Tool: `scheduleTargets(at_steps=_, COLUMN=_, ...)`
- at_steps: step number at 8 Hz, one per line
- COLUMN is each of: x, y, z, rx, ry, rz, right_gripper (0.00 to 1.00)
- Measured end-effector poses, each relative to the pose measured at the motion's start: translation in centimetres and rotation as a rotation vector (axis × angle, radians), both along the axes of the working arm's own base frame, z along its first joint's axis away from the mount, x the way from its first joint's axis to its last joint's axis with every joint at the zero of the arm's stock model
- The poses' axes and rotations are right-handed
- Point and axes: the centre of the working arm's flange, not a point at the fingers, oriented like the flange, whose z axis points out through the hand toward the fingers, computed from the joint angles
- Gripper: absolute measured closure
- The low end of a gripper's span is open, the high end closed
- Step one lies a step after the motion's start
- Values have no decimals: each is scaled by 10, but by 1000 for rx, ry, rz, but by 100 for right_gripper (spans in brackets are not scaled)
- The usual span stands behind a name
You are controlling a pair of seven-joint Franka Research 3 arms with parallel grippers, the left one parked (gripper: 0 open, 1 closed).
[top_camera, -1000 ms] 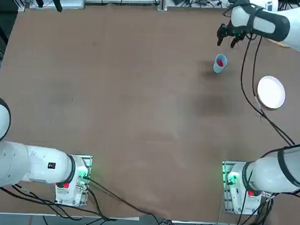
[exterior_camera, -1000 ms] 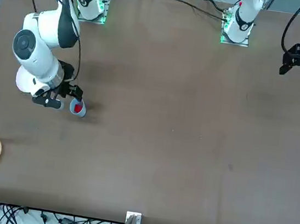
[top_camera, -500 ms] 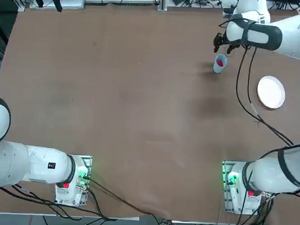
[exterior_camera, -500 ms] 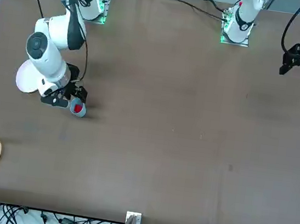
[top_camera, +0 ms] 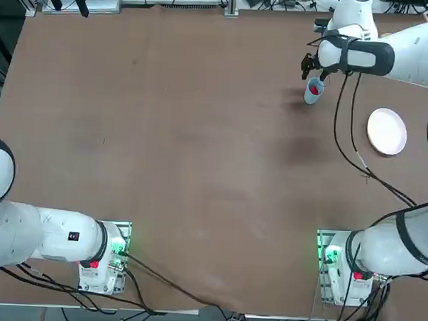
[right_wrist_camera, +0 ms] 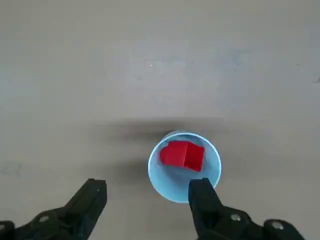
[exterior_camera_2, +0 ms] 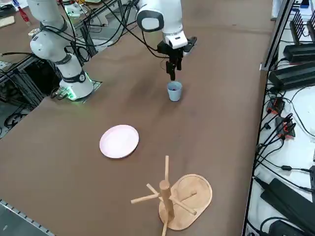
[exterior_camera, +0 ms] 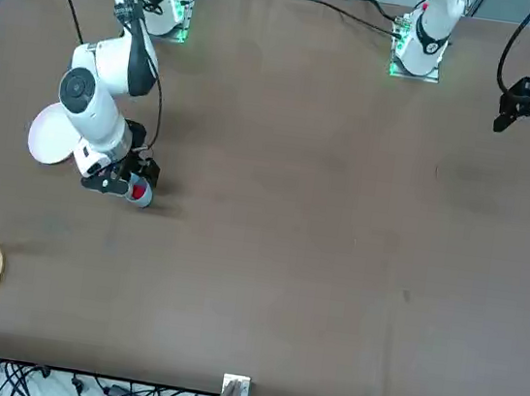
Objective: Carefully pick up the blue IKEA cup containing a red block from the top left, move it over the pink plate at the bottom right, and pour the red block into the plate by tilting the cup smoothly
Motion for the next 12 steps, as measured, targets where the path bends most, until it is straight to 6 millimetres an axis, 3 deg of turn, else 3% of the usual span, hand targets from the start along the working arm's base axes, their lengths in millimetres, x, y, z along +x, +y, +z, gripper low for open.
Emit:
scheduleTargets(at_steps=4, x=1, y=5, z=-27, rx=-35, ry=-9, rz=53, right_gripper=0)
scheduleTargets(at_steps=12, x=1, y=9, z=-29, rx=-73, ry=-29, rz=107, right_gripper=0)
